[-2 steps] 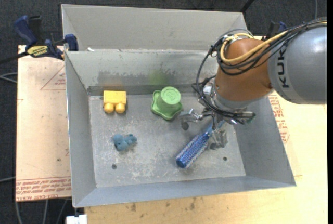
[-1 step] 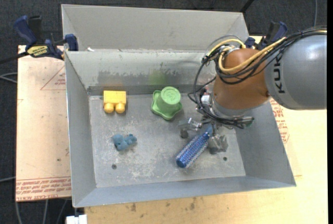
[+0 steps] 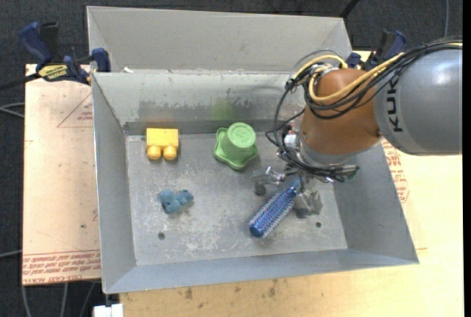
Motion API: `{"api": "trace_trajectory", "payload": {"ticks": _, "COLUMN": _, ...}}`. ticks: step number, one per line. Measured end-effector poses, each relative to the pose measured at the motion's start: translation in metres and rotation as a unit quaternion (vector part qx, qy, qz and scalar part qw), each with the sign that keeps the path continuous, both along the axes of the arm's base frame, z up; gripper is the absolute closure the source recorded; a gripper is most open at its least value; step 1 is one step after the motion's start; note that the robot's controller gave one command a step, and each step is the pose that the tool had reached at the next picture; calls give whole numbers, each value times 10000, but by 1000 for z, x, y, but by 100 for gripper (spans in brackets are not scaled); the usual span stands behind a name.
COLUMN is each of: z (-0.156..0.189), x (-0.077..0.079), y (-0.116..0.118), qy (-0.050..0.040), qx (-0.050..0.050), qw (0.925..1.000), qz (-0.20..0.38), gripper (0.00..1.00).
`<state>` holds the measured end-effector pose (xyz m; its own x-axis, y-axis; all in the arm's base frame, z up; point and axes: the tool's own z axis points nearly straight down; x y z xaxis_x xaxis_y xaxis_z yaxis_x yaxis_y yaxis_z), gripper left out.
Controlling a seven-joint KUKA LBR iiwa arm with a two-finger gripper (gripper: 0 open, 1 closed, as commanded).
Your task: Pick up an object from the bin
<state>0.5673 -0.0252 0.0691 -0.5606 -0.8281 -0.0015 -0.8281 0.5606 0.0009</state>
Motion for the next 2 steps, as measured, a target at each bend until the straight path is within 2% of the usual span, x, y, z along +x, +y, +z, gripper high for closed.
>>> {"api": "trace_trajectory", "payload": {"ticks": 1, "z": 0, "x": 0, "y": 0, "qy": -3, "qx": -1, "qw": 10000, "qz": -2, "gripper": 100}}
{"api": "trace_trajectory", "payload": {"ticks": 2, "z": 101, "x": 2, "y": 0, "qy": -48, "qx": -2, "qw": 10000, "qz": -20, "gripper": 100}}
